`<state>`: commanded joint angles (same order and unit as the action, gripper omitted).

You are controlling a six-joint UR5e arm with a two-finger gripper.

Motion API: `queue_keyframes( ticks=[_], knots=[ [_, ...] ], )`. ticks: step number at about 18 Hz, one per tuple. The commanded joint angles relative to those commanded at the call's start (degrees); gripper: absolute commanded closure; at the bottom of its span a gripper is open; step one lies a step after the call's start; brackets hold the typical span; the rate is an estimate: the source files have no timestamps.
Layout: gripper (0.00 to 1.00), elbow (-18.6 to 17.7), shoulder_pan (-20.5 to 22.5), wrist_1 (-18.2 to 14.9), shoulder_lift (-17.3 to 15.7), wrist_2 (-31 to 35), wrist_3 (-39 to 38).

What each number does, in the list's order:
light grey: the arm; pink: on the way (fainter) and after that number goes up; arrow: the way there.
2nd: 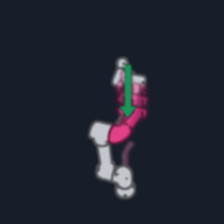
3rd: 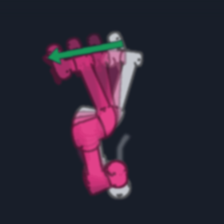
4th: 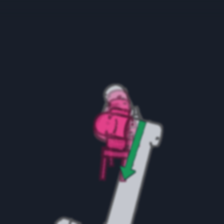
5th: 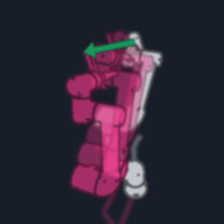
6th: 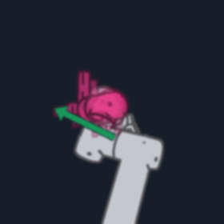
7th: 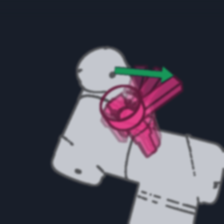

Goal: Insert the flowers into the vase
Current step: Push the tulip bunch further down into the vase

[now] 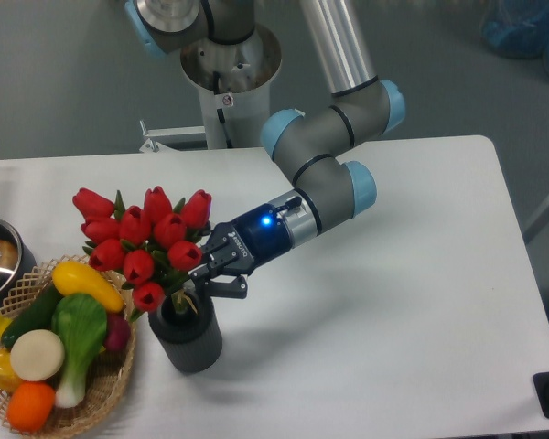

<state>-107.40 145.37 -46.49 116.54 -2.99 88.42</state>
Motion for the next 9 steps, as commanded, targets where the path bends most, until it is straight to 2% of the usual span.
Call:
queue_keyframes(
  ticks=[5, 9],
  knots=[
    [0.83, 0.00, 0.09, 0.00, 2.11, 0.00, 3.16],
    [0.81, 0.00, 0.09, 0.00, 2.46, 0.00, 4.04]
  ],
)
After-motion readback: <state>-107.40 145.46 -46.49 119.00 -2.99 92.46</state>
